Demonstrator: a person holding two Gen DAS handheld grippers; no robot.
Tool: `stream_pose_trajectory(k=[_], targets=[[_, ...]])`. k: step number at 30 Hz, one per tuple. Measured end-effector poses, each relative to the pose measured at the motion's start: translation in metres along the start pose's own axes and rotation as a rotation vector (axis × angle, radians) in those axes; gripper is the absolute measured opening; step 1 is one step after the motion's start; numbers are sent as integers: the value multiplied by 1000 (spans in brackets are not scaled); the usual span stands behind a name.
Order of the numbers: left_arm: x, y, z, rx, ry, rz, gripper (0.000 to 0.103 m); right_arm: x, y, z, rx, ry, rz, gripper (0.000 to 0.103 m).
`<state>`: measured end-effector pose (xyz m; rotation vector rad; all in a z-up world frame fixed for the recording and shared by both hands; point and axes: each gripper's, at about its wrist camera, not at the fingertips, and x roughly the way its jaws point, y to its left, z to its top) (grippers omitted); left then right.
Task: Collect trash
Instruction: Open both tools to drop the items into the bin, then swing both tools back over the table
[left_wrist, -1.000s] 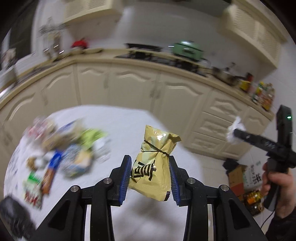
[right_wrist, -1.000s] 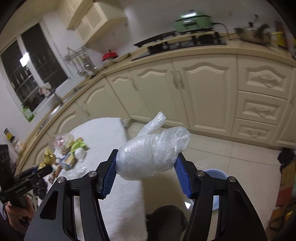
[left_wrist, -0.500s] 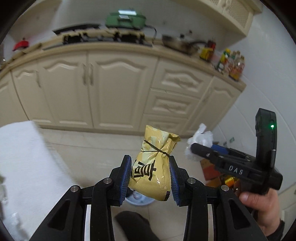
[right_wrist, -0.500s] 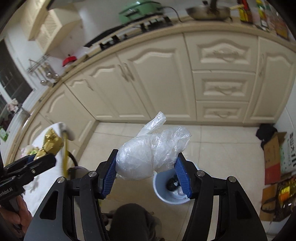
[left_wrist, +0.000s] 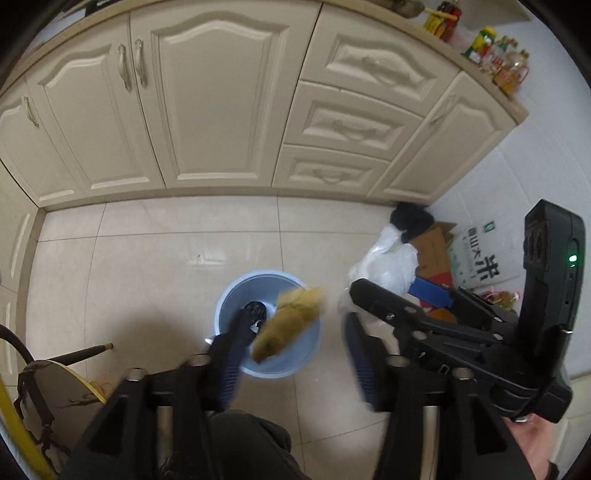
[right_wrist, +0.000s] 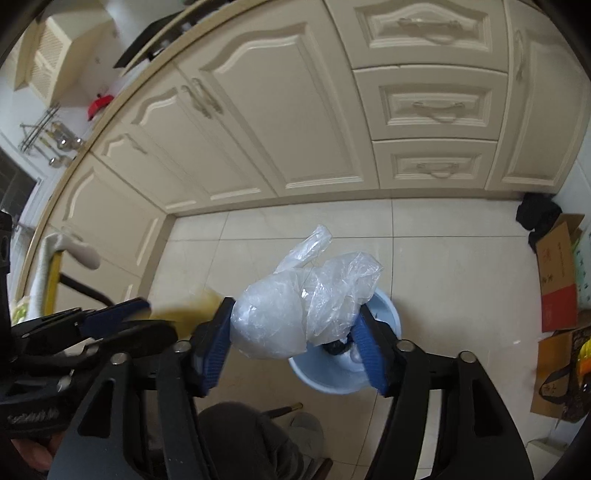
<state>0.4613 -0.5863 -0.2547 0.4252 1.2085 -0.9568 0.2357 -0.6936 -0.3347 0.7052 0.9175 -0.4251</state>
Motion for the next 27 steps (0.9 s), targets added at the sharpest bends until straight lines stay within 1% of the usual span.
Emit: stream_pose_trajectory(k=[1,2,3,5,6,7,10,12,15,18,19,21,22,24,25,27], targets=[[5,3,6,-4,0,38,67,6,-4,0,11,10,-4,80],[9,1,8,-9,-2,52,74,13,-11,-1,32,23,-18,84],[10,2,12,-19,-4,53,78,16,-15,-1,50,25,-17,89],[1,6,15,-27,-30,64,97,15,-22,-3,75,20,-21,98],[-4,7,16,-23,-50,85,99,13,-24,-5,86,13,-29,103],[-11,7,16,-14,-73,107,102,10,-25,-7,92,5,-30,103],[-31,6,10,-5,-112,150,102,0,-27,-11,129,-8,-45,103],[-43,5,5,0,-136,164,102,-8,-25,-12,149,-25,-44,103],[-67,6,-6,-7,-183,188,102,-23,-14,-14,130,-38,-41,103],[-98,3,-26,-27,-232,184,102,-44,4,-15,97,-66,-44,103],[-112,1,-43,-31,-247,184,102,-52,11,-15,85,-80,-45,103],[-142,-5,-67,-41,-292,182,102,-69,27,-15,56,-108,-45,103],[-163,-3,-82,-48,-321,182,102,-76,34,-15,43,-120,-46,103],[-191,-3,-104,-56,-365,187,102,-96,55,-15,6,-157,-46,103],[-211,-2,-120,-58,-397,191,102,-104,66,-15,-12,-172,-41,103],[-237,3,-142,-64,-442,194,102,-122,86,-15,-48,-209,-32,103]])
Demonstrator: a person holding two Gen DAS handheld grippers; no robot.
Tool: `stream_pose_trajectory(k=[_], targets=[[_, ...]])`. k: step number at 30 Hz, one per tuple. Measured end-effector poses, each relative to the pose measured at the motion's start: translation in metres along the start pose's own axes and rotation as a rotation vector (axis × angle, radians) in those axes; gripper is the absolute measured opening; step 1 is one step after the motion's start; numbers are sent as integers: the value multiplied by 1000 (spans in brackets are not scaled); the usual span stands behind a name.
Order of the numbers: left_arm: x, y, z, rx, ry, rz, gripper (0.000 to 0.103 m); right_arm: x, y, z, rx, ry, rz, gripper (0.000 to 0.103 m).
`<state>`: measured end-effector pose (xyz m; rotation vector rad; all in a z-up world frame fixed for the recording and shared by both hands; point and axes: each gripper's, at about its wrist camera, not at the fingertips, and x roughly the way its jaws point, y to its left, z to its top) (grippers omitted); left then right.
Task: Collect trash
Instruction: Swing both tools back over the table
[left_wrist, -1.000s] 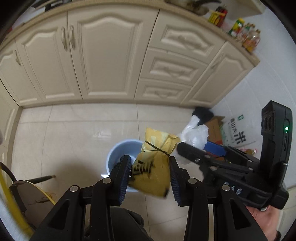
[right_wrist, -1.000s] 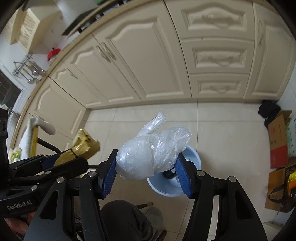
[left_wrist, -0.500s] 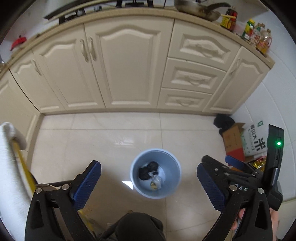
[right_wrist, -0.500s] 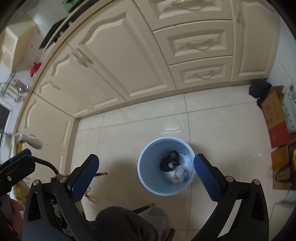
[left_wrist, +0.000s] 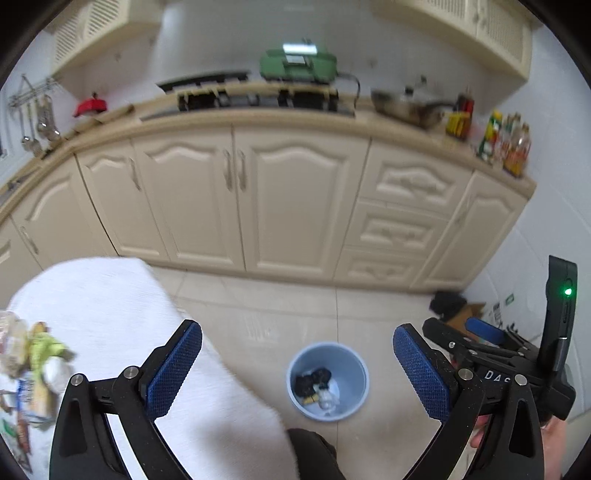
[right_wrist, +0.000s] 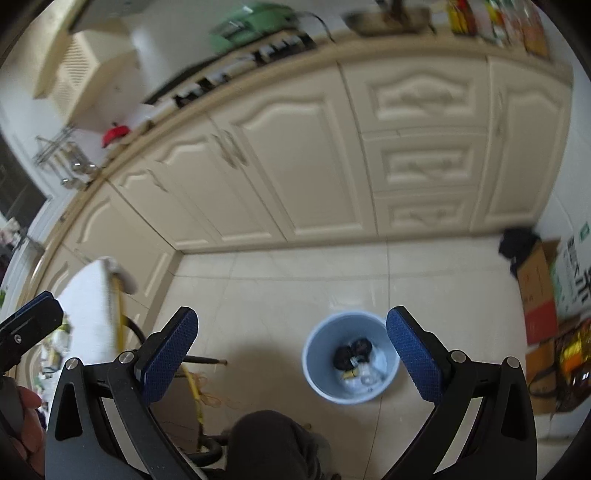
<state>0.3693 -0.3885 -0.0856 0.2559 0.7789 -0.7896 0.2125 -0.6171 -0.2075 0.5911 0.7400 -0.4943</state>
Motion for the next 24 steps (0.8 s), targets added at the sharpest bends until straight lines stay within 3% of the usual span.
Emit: stream_pose_trajectory(k=[11,24], targets=[[-168,56,-84,-80,-205,100,102,-85,125,10,-185,-171,122,103],[-332,89,-202,-247,-366,307,102,-134,263,-15,-402,-233,333,103]])
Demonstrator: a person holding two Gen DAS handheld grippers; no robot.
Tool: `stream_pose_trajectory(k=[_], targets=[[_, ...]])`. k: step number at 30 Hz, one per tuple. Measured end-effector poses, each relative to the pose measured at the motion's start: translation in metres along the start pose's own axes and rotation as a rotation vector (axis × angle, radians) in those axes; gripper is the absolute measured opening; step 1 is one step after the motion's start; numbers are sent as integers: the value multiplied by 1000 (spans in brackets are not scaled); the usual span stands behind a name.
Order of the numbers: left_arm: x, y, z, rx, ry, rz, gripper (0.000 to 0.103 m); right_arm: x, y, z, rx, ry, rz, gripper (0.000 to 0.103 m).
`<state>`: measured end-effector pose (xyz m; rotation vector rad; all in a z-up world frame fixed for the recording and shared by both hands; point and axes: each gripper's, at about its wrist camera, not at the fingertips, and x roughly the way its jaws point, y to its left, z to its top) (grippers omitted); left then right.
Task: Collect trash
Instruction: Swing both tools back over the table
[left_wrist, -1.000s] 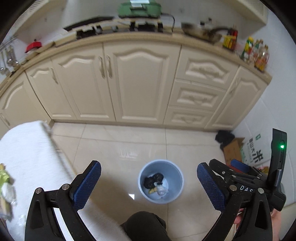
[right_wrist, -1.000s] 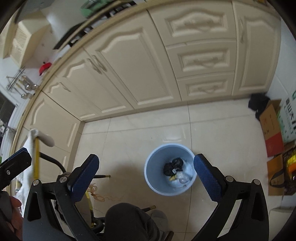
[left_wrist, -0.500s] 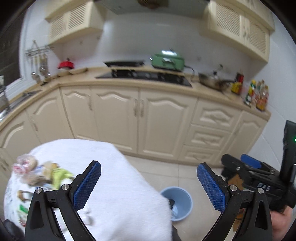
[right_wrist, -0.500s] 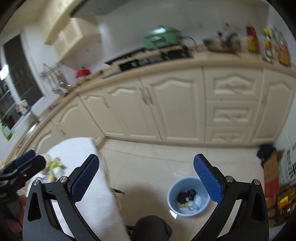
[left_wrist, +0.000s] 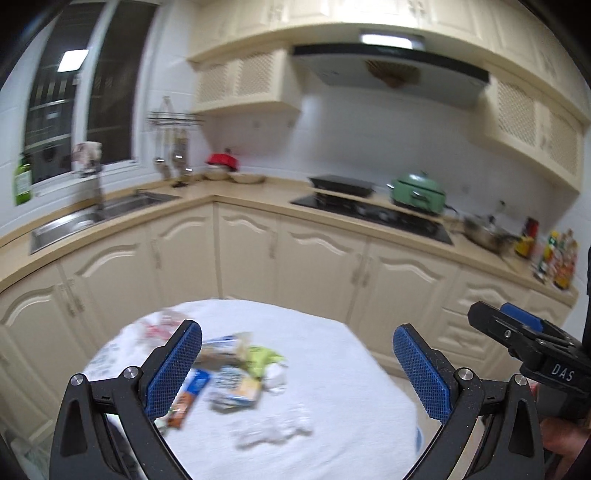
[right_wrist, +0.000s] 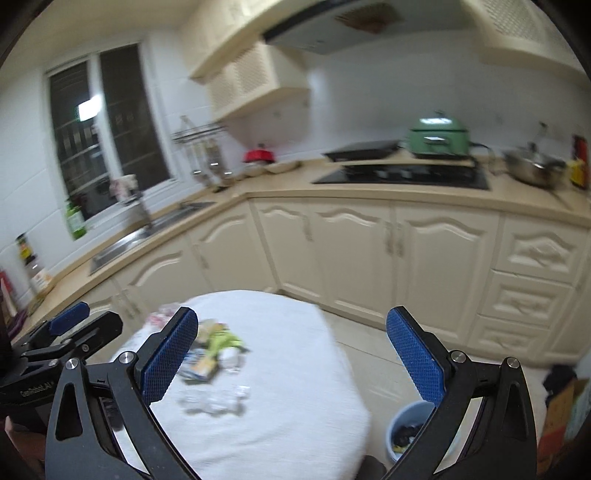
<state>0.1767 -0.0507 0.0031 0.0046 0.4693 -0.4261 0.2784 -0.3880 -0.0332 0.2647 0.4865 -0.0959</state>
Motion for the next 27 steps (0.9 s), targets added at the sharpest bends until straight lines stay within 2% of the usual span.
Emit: stream_pose_trajectory(k=[6,11,18,21,27], targets=[[-61,30,-36,-83,-6,113,102,11,59,-4,-95,20,96,103],[-83,41,-55,-121,14,177,102,23,92,-16,-159,55,137,103],[-88,41,-78,-127,65,225,102,52,101,-30,-202,133,159,103],[-72,50,-72,-146,92,247,102,69,105,-39,-214,187,181,103],[-47,71,-69,-177,139,360,102,106,118,-70,-243,296,193,103]])
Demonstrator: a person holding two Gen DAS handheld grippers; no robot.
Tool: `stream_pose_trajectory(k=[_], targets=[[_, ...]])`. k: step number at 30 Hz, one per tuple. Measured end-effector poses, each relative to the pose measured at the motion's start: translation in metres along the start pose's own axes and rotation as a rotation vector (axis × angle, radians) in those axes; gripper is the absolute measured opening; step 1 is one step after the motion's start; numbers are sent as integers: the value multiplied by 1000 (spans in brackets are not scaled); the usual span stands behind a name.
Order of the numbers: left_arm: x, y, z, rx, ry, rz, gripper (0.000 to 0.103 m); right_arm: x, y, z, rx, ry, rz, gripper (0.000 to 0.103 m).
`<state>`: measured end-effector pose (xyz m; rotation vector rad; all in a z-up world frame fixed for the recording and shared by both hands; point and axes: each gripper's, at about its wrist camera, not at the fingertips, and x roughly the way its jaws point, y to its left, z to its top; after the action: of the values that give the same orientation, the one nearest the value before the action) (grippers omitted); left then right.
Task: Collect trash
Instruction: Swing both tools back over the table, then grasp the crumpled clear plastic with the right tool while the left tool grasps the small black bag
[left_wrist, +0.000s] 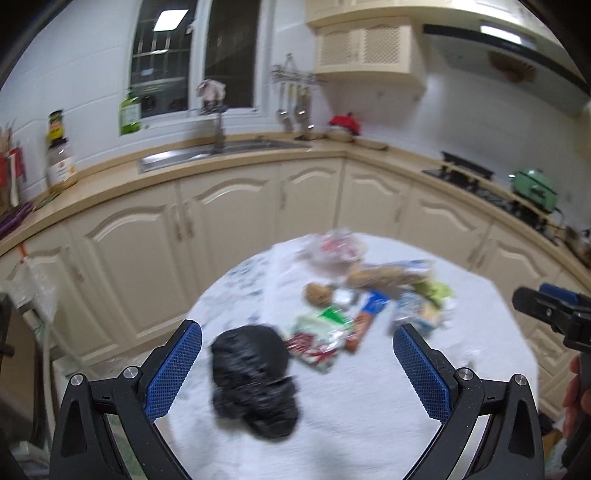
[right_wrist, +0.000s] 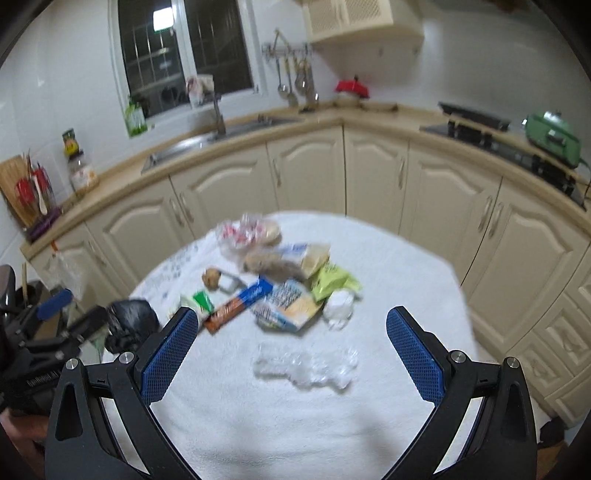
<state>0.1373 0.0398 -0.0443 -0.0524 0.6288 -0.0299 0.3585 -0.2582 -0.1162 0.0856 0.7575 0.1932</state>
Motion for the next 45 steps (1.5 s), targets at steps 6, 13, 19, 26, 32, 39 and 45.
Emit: stream_pose_trajectory(k=[6,13,19,26,32,39,45], targets=[[39,9,-3,-56,103,55,102,39,2,-20,2,103,13,103],[89,-3,8,-95,177,44,102,72,1,-35,-16,189,2,103],[150,2,23,-119,236,32,101,105,-5,-46,-41,254,-21,101],[199,-9,33,-91,305,-30,63,122,-8,-58,-97,296,-60,75],[213,-17,44,-81,294,-46,61,112,-29,-59,-50,266,-60,34],[218,-27,55,-55,274,-42,61,110,-30,-53,-70,241,-41,36],[233,-41,70,-32,248,-43,61,119,-24,-47,-86,234,16,29]])
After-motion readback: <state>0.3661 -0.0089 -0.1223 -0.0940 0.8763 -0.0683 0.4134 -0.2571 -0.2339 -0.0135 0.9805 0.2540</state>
